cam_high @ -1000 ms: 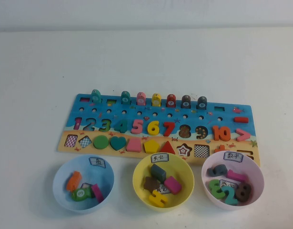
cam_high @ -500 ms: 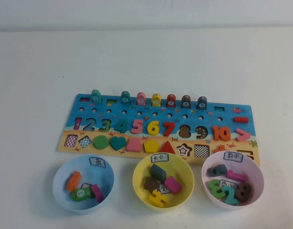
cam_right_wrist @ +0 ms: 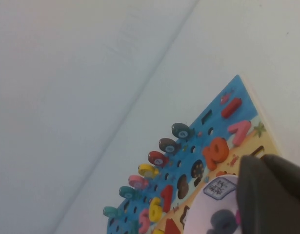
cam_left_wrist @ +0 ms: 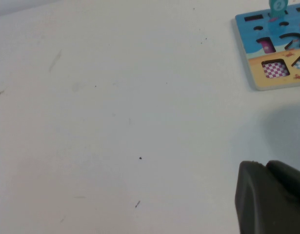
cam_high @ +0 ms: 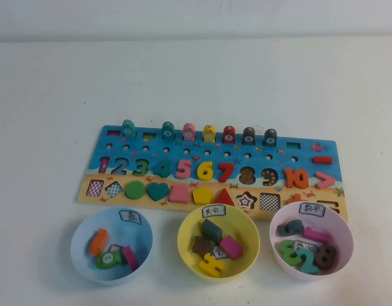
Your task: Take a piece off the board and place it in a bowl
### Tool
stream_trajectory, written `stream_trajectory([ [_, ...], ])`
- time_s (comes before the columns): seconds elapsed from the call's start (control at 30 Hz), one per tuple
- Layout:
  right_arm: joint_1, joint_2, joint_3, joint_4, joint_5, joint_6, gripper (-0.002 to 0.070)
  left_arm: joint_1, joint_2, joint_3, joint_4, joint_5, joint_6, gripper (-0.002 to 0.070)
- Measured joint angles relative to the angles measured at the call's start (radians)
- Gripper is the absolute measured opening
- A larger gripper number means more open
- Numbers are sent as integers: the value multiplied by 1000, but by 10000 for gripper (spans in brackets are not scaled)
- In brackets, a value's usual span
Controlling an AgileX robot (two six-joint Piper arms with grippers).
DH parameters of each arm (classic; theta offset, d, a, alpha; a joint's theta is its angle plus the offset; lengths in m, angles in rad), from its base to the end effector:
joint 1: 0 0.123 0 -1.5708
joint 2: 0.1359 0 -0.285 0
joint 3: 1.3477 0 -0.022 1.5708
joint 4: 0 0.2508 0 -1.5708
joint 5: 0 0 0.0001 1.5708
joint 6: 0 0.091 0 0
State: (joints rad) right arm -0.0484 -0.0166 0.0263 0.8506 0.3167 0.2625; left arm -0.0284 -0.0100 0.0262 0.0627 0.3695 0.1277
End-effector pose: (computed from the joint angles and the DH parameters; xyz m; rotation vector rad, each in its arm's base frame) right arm 0.0540 0.0188 0.1863 0.8073 1.6099 0.9612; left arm 0.0528 0.0006 0.1717 0.1847 1.8614 0.1300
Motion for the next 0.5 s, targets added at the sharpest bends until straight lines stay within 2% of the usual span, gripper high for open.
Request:
stream_trajectory([
  [0.27,0,0,-12,-18,61,-89,-17,0,0,0,0,0,0,-3],
  [0.37,0,70,-105,-145,153,-110,-17,0,0,0,0,0,0,-3],
  [0.5,0,299,-283,-290,297,-165,-17,0,0,0,0,0,0,-3],
])
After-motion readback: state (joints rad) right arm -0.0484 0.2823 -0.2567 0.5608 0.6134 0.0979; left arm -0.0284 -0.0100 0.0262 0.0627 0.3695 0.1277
